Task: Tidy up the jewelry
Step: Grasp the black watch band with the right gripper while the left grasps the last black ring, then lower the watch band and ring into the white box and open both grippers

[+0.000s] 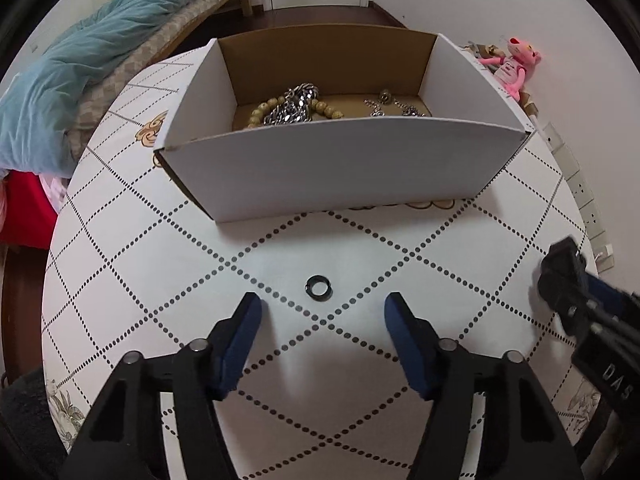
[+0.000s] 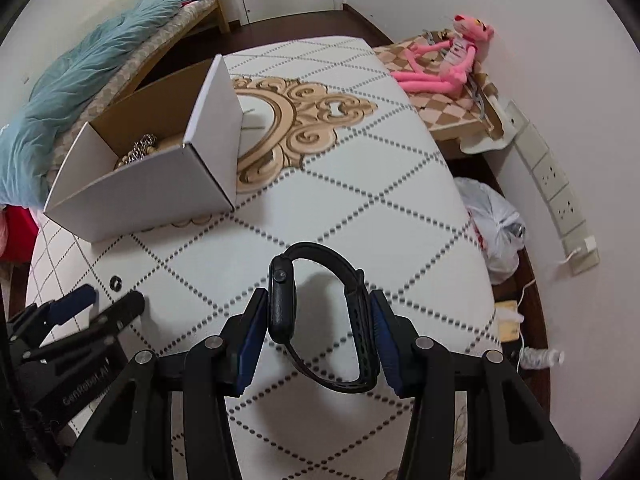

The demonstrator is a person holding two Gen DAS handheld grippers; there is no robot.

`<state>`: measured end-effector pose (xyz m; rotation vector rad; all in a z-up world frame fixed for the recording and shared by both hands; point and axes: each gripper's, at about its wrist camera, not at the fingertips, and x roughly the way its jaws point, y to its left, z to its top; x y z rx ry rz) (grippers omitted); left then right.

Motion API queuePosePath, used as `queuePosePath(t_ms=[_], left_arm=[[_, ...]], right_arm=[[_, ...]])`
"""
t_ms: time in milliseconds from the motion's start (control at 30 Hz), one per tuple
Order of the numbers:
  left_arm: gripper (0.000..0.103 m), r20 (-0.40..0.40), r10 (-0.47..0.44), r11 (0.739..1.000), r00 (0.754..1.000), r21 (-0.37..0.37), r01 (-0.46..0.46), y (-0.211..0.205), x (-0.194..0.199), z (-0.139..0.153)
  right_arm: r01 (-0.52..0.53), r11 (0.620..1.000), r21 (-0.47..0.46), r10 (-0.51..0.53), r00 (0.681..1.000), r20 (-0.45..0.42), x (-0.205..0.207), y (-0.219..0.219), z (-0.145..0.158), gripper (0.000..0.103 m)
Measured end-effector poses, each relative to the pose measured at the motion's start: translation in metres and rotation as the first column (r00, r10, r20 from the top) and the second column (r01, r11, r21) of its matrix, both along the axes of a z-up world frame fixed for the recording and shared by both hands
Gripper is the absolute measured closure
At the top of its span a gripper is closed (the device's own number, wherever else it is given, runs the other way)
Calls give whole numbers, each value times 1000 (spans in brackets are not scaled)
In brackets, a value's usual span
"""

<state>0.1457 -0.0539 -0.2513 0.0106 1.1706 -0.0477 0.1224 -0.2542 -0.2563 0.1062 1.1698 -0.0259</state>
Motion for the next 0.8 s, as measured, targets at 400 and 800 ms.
queuePosePath(t_ms=[400, 800], left_arm=[[93, 32, -6, 999, 999, -33, 7, 6, 3, 3], [93, 47, 3, 998, 999, -66, 1, 12, -3, 12]], right_arm=[[-2, 1000, 1, 3, 1000, -11, -4, 5, -4, 51], [0, 1000, 10, 0, 1000, 16, -5, 8, 6, 51]])
